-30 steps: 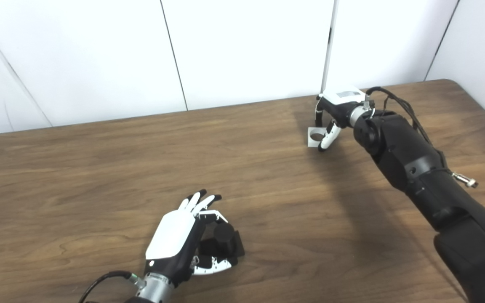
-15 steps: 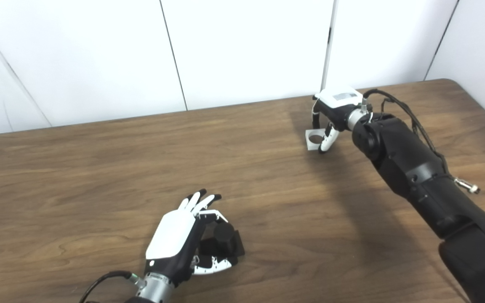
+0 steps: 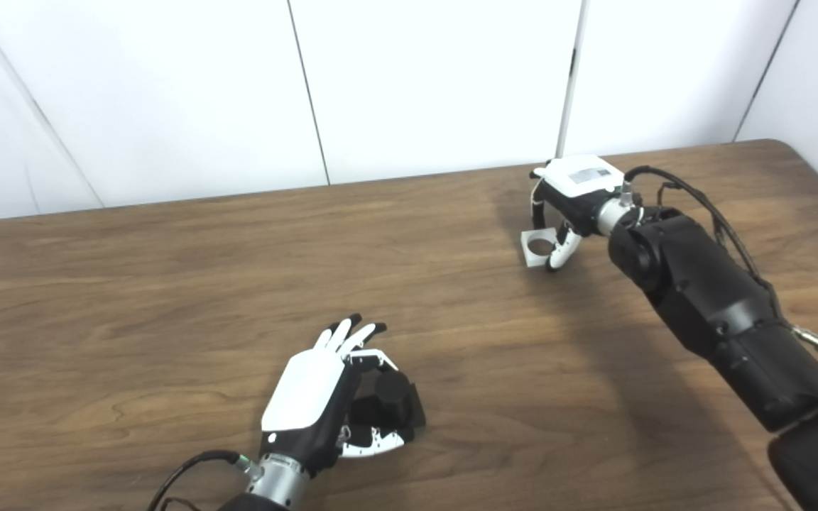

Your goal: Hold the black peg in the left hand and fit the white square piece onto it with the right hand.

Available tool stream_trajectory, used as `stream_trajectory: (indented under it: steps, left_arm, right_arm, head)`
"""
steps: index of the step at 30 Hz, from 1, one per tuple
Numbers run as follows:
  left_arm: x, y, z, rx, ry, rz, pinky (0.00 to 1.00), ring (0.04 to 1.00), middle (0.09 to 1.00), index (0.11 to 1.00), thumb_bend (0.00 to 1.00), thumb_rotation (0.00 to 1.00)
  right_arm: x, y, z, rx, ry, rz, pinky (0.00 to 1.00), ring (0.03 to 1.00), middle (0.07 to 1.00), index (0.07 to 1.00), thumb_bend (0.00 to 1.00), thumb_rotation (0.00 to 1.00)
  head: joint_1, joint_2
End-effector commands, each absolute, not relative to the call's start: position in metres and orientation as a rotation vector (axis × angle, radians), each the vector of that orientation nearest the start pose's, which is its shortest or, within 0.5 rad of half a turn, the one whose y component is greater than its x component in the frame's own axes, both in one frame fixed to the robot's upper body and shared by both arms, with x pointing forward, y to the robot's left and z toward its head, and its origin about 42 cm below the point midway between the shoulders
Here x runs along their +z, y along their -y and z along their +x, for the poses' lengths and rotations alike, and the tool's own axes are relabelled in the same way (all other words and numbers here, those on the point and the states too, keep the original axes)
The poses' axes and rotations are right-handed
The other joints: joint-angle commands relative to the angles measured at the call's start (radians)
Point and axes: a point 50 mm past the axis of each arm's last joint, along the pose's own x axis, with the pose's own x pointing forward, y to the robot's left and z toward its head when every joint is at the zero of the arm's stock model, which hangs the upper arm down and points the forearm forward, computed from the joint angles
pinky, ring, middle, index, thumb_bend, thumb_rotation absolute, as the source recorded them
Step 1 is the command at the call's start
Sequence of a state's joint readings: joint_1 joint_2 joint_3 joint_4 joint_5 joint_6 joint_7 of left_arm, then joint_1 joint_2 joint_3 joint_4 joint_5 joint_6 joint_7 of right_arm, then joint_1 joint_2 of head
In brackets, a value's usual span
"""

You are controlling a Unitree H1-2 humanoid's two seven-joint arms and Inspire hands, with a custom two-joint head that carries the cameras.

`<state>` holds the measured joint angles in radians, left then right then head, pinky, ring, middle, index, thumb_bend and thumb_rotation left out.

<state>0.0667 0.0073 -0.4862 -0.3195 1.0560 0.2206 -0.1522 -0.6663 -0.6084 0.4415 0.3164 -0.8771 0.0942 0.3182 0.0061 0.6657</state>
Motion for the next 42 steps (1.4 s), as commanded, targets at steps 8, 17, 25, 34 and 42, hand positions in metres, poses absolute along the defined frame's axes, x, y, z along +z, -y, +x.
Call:
stream_trajectory:
  steps: [8, 17, 25, 34, 42]
  left_arm:
    - [0.150, -0.091, 0.241, -0.313, 0.188, 1.016, 1.00, 1.000, 0.927, 0.488, 0.52, 0.07]
    - [0.151, -0.087, 0.245, -0.307, 0.187, 1.014, 1.00, 1.000, 0.929, 0.488, 0.52, 0.07]
    - [0.156, -0.087, 0.251, -0.307, 0.175, 1.019, 1.00, 1.000, 0.932, 0.489, 0.52, 0.07]
    - [0.156, -0.088, 0.252, -0.303, 0.165, 1.012, 1.00, 1.000, 0.933, 0.487, 0.52, 0.07]
    - [0.156, -0.086, 0.255, -0.300, 0.168, 1.009, 1.00, 1.000, 0.931, 0.487, 0.52, 0.07]
  right_arm:
    - [0.278, 0.294, 0.460, 0.300, 0.180, -1.710, 1.00, 1.000, 0.947, 0.493, 0.52, 0.15]
    - [0.286, 0.284, 0.448, 0.335, 0.237, -1.714, 1.00, 1.000, 0.942, 0.492, 0.52, 0.15]
    - [0.293, 0.272, 0.437, 0.385, 0.290, -1.738, 1.00, 1.000, 0.929, 0.492, 0.52, 0.15]
    - [0.305, 0.257, 0.421, 0.427, 0.347, -1.721, 1.00, 1.000, 0.929, 0.492, 0.52, 0.15]
    - [0.318, 0.245, 0.403, 0.463, 0.415, -1.730, 1.00, 1.000, 0.929, 0.492, 0.52, 0.15]
  head:
    - [0.014, 0.018]
    - [0.024, 0.048]
    - [0.022, 0.079]
    - [0.018, 0.097]
    - [0.029, 0.122]
